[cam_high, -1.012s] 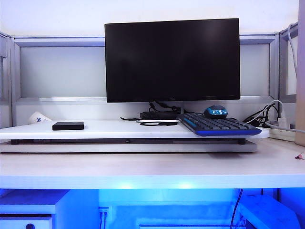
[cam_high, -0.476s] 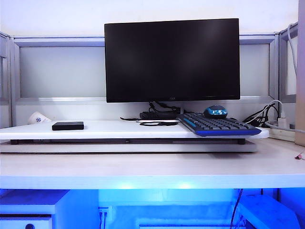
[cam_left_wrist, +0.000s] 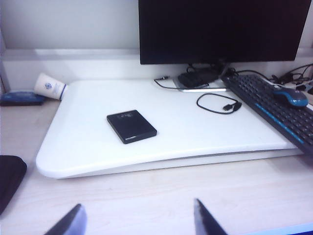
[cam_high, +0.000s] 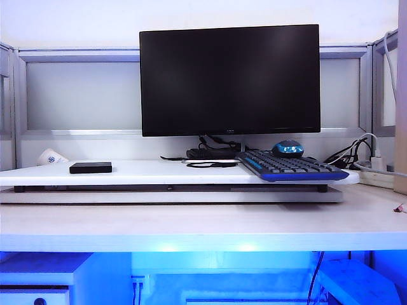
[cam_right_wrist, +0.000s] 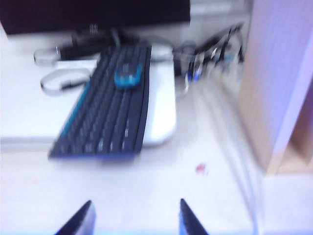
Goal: Unplug the data cable of the portable hard drive.
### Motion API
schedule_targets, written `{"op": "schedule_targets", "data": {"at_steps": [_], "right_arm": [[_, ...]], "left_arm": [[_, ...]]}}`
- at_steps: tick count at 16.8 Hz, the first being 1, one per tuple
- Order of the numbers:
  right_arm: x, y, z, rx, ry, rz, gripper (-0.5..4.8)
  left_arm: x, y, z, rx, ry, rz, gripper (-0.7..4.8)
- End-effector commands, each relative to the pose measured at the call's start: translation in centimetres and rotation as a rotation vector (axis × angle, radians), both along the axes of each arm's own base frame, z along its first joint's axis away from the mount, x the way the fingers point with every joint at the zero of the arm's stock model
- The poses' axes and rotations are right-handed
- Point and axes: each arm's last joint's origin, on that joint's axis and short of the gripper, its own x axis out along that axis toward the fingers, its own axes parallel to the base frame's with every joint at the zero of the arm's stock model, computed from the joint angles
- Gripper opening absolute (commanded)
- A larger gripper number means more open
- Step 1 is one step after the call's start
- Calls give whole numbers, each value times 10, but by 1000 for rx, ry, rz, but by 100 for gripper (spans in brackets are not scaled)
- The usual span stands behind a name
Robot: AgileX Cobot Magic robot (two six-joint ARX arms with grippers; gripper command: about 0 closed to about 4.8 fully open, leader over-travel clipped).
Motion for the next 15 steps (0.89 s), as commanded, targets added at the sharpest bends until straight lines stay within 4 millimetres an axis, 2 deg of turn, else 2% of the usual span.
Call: {"op": "schedule_targets", "data": {"at_steps": [1,2,4,7,10,13,15], "right_arm": [[5,2,-12,14,-19,16,204],[6,3,-15,20,-22,30,186],[6,6,-16,34,-30,118,134],[2,6,-13,75,-63,165,134],[-8,3,-10,86,-110,167,89],[-16,0,-10,92,-140,163,89],[-15,0,-13,87,-118,159,89]], "left_arm": [[-1,1,4,-3,-38,29,231],[-1,1,4,-4,-38,29,205],[-1,1,4,-7,-40,26,205],[-1,1,5,-64,-31,25,205],[-1,1,7,-89,-48,22,205],[-1,1,7,-89,-49,23,204],[0,1,3,-89,-40,24,175]]}}
